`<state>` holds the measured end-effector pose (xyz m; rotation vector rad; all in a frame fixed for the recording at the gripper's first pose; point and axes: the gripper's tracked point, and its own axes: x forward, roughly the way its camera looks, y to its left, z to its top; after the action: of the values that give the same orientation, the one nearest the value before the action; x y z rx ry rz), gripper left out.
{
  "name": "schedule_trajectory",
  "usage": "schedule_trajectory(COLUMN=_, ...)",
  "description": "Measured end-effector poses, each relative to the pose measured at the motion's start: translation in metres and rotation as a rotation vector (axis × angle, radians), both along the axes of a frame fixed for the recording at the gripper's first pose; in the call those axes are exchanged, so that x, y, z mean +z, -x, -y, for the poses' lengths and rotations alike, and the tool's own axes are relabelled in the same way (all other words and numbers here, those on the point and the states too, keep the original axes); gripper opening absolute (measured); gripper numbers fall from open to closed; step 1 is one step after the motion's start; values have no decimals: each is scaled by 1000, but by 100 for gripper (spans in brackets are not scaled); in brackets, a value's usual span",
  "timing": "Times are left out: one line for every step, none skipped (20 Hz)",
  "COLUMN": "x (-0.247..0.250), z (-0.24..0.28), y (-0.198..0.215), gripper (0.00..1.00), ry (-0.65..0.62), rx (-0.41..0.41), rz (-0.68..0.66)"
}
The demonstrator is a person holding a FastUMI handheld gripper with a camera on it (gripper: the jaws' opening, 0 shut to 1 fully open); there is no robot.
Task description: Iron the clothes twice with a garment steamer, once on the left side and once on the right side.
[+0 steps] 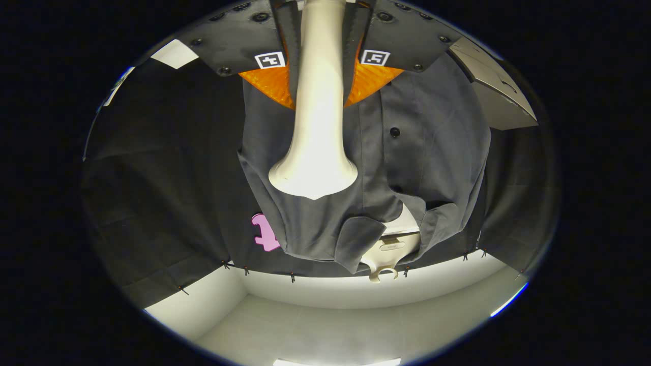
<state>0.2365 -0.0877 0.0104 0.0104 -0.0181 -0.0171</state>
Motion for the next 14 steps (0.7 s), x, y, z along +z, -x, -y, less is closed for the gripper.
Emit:
schedule_trajectory(x=-4, z=0, y=1, gripper=40, ry=4, rx=0, rz=-6)
schedule_trajectory(x=-8, z=-1, y=1, gripper=40, ry=7, rx=0, rz=-7)
schedule_trajectory(x=-11, z=-1, y=2, gripper=40, ry=9, rx=-1, rz=-10)
schedule_trajectory(x=-16, z=-3, y=3, gripper=40, ry=10, rx=-1, rz=-15)
schedule_trajectory(x=-20, z=-4, y=4, gripper=40, ry=12, rx=-2, rz=-18)
schedule_trajectory(x=-26, z=-4, y=5, gripper=40, ry=16, rx=-3, rz=-25)
schedule_trajectory(x=-30, z=-5, y=7, gripper=40, ry=21, rx=-6, rz=-31)
schedule_trajectory(x=-36, z=-5, y=9, gripper=40, ry=24, rx=-9, rz=-37)
schedule_trajectory(x=-42, z=-5, y=11, gripper=40, ry=25, rx=-12, rz=-44)
schedule_trajectory(x=-48, z=-6, y=15, gripper=40, ry=26, rx=-14, rz=-52)
schedule_trajectory(x=-54, z=-6, y=19, gripper=40, ry=28, rx=-15, rz=-61)
schedule_trajectory(x=-60, z=-5, y=22, gripper=40, ry=30, rx=-18, rz=-68)
schedule_trajectory(x=-67, z=-5, y=23, gripper=40, ry=31, rx=-21, rz=-78)
schedule_trajectory(x=-73, z=-6, y=25, gripper=40, ry=29, rx=-23, rz=-86)
